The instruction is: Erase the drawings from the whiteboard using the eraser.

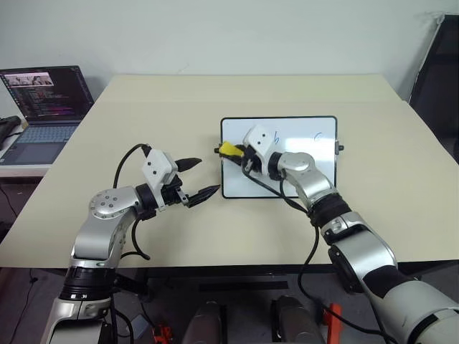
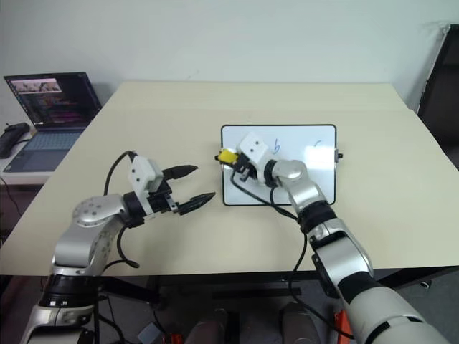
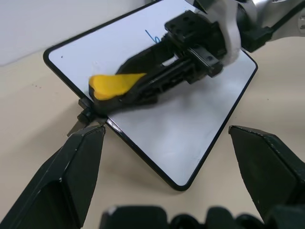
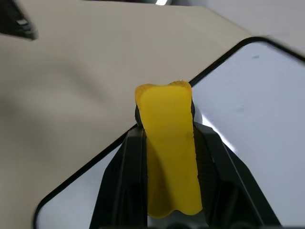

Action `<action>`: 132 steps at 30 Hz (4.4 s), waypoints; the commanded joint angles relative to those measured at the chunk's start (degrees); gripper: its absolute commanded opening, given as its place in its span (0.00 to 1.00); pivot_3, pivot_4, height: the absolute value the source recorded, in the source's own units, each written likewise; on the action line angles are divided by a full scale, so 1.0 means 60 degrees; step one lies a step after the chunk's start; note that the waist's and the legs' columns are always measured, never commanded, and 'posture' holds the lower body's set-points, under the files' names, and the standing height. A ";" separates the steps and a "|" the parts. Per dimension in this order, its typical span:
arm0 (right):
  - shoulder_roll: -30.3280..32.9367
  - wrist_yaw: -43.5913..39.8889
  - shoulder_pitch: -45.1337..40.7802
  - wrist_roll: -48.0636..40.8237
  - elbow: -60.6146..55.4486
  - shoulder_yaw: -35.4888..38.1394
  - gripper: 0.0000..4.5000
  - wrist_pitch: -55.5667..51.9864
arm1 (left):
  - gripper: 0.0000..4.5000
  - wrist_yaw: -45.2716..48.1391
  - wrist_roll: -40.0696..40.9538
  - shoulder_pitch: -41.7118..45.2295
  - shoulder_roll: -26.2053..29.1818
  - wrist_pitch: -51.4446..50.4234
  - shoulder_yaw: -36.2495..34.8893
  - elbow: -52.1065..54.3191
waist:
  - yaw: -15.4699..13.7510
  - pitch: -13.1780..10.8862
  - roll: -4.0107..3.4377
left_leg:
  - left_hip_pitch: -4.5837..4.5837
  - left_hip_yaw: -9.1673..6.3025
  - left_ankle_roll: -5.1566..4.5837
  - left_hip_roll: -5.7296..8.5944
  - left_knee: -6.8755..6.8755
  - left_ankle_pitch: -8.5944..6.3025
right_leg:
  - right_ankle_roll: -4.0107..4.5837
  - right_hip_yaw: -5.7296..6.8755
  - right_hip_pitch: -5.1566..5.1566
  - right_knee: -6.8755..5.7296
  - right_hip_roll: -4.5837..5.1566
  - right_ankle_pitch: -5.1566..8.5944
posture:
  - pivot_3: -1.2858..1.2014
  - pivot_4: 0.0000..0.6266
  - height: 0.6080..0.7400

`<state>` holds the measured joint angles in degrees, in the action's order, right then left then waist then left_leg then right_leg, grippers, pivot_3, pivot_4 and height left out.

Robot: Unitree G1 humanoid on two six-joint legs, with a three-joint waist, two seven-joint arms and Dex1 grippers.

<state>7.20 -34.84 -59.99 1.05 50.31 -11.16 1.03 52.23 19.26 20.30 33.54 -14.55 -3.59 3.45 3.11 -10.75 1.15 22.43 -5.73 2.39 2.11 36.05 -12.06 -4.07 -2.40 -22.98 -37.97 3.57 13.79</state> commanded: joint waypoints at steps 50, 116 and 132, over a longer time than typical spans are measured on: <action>0.4921 -0.2192 0.2871 -0.3966 -0.8789 0.3002 0.22 -0.5018 | 1.00 0.0866 0.0290 0.1551 0.0121 0.0148 0.0144 -0.0354 | -0.0032 -0.0016 -0.0004 | 0.0090 0.0056 0.0048 -0.0124 -0.0045 -0.0039 | 0.0057 0.0006 -0.0049 0.0154 -0.0083 -0.0033 | 0.52 0.24 1.00; 0.8222 -0.4750 0.5107 -0.2439 -0.9219 0.3111 0.22 -0.4311 | 1.00 0.0845 0.0402 0.1453 0.0951 0.0088 -0.0350 -0.0229 | -0.0169 -0.0015 0.0003 | 0.0095 0.0085 0.0064 -0.0137 -0.0029 -0.0092 | 0.0054 -0.0002 -0.0055 0.0170 -0.0084 -0.0014 | 0.52 0.24 1.00; 0.8190 -0.4555 0.5028 -0.2420 -0.9083 0.3027 0.22 -0.4184 | 1.00 0.1032 0.0352 0.1682 0.0943 0.0199 -0.0253 -0.0411 | -0.0193 -0.0015 0.0003 | 0.0090 0.0098 0.0063 -0.0138 -0.0013 -0.0091 | 0.0048 -0.0012 -0.0047 0.0165 -0.0085 -0.0013 | 0.52 0.24 1.00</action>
<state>55.44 -62.39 -28.73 -12.90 -3.59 5.88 -25.31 58.18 21.28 29.14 38.61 -14.40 -4.70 0.03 1.95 -10.84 1.17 22.98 -5.14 2.77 1.28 35.97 -12.61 -3.78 -2.47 -23.27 -36.98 3.07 13.72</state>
